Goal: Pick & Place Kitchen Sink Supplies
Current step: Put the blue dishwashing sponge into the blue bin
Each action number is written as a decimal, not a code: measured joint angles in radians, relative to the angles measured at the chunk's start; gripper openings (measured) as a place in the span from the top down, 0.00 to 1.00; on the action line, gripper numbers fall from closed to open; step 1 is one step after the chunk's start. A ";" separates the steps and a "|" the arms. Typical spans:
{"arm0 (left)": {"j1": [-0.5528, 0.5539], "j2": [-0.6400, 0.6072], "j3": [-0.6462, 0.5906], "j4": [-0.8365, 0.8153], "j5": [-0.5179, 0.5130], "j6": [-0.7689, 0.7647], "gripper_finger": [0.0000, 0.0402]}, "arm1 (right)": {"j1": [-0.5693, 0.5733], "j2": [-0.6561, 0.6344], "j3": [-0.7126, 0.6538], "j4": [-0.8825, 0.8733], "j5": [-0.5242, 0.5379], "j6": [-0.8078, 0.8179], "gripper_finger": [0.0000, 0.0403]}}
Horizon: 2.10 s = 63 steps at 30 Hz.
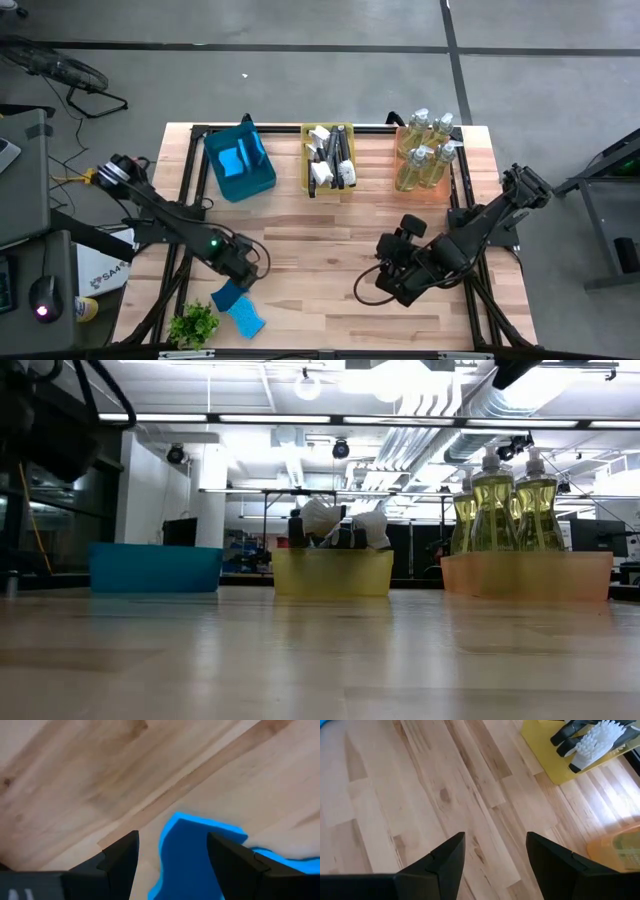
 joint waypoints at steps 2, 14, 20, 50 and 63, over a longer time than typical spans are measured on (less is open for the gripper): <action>0.000 0.022 0.000 0.014 0.023 0.009 0.43 | 0.000 0.000 0.000 0.000 -0.001 0.000 0.49; -0.002 0.043 -0.002 0.055 0.047 0.056 0.43 | 0.000 0.000 0.000 0.000 -0.002 0.003 0.49; -0.002 0.043 -0.033 0.078 0.058 0.051 0.43 | 0.000 0.000 0.000 0.002 -0.002 0.006 0.49; -0.002 0.042 -0.102 0.199 0.032 0.051 0.67 | 0.000 0.000 0.000 0.004 -0.003 0.004 0.49; -0.001 0.040 -0.144 0.256 0.058 0.025 0.71 | 0.000 0.000 0.000 0.004 -0.005 0.003 0.49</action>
